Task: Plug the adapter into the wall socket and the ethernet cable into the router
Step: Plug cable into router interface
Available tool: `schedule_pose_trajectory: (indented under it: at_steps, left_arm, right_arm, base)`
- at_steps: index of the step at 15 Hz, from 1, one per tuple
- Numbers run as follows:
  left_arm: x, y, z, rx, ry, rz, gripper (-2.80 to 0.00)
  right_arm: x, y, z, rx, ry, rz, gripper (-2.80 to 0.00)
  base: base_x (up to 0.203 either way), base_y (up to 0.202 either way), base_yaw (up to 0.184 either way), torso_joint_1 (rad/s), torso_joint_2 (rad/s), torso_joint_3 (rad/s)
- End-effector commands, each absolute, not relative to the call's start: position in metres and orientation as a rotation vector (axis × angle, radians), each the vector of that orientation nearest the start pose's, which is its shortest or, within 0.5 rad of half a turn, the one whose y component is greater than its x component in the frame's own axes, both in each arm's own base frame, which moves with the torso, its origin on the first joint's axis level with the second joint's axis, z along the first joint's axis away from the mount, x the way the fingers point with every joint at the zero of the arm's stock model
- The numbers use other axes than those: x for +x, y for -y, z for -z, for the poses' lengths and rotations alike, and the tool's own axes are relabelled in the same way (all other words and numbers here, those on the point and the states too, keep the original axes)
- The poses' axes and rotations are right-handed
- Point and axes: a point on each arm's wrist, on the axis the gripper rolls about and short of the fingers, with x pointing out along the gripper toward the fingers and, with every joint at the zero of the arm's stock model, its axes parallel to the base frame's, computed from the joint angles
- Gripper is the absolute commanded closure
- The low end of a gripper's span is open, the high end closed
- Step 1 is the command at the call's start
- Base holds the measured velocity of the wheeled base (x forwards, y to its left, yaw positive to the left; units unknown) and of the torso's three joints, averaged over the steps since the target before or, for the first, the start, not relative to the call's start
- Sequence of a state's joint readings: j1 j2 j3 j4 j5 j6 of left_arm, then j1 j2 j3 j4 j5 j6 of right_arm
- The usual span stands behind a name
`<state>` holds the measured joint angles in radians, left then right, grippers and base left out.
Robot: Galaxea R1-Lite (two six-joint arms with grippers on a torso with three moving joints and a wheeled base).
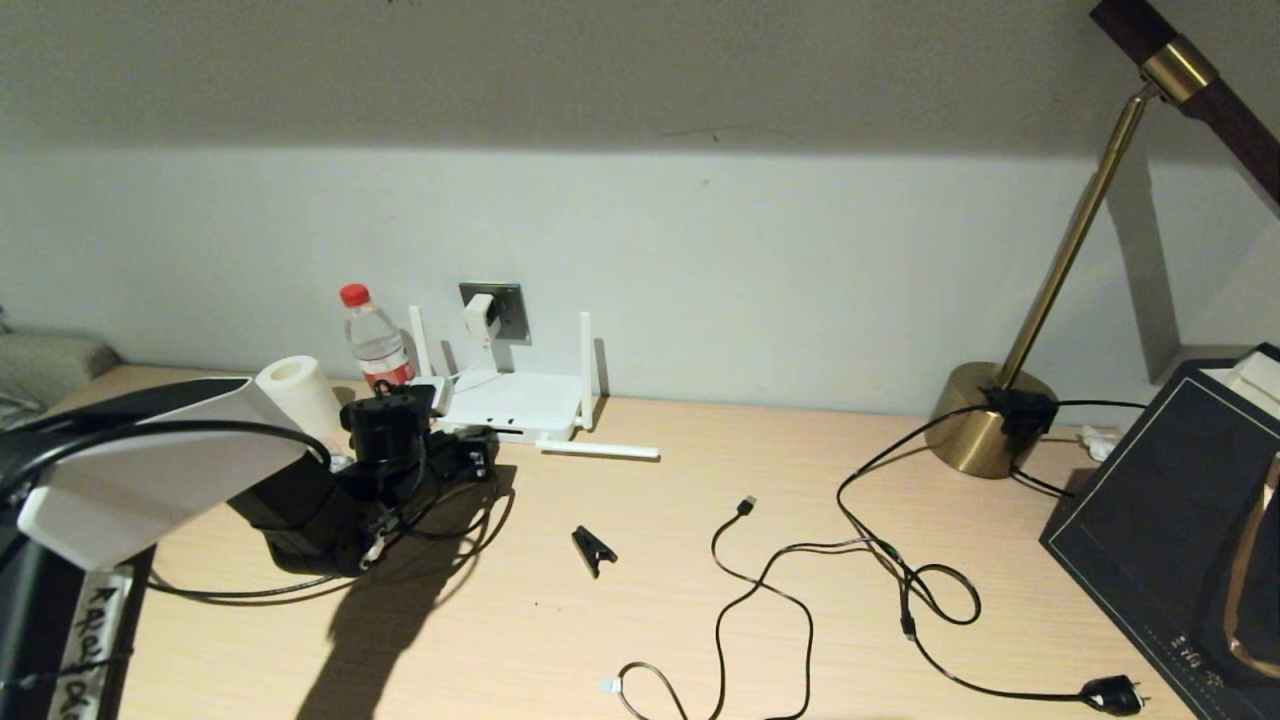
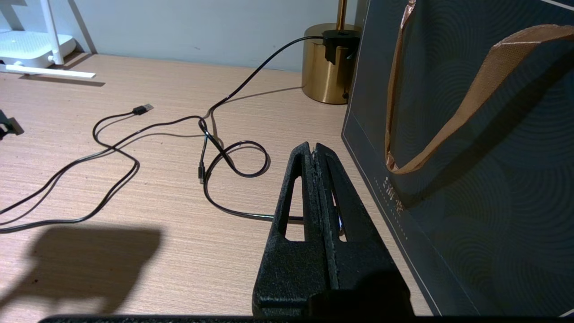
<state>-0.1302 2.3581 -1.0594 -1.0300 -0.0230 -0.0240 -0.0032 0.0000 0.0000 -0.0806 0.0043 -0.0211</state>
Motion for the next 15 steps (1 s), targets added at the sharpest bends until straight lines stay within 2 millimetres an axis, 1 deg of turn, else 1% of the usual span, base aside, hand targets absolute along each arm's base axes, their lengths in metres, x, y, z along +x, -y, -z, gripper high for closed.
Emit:
schedule_pose_trajectory:
  at_steps: [1, 7, 15]
  left_arm:
    - [0.4276, 0.0566, -0.0352, -0.010, -0.270, 0.149, 0.00]
    - [0.4318, 0.0545, -0.0336, -0.012, -0.278, 0.143, 0.00]
    - [0.4313, 0.0544, -0.0338, -0.012, -0.278, 0.143, 0.00]
  right_arm:
    - [-0.0207, -0.0002, -0.0757, -0.022, 0.051, -0.001, 0.00]
    - [-0.0207, -0.0002, -0.0757, -0.022, 0.051, -0.001, 0.00]
    - [-0.0207, -0.0002, -0.0757, -0.022, 0.051, -0.001, 0.00]
  base:
    - [0.000, 0.000, 0.000, 0.000, 0.00, 0.000]
    - [0.000, 0.000, 0.000, 0.000, 0.00, 0.000]
    - [0.000, 0.000, 0.000, 0.000, 0.00, 0.000]
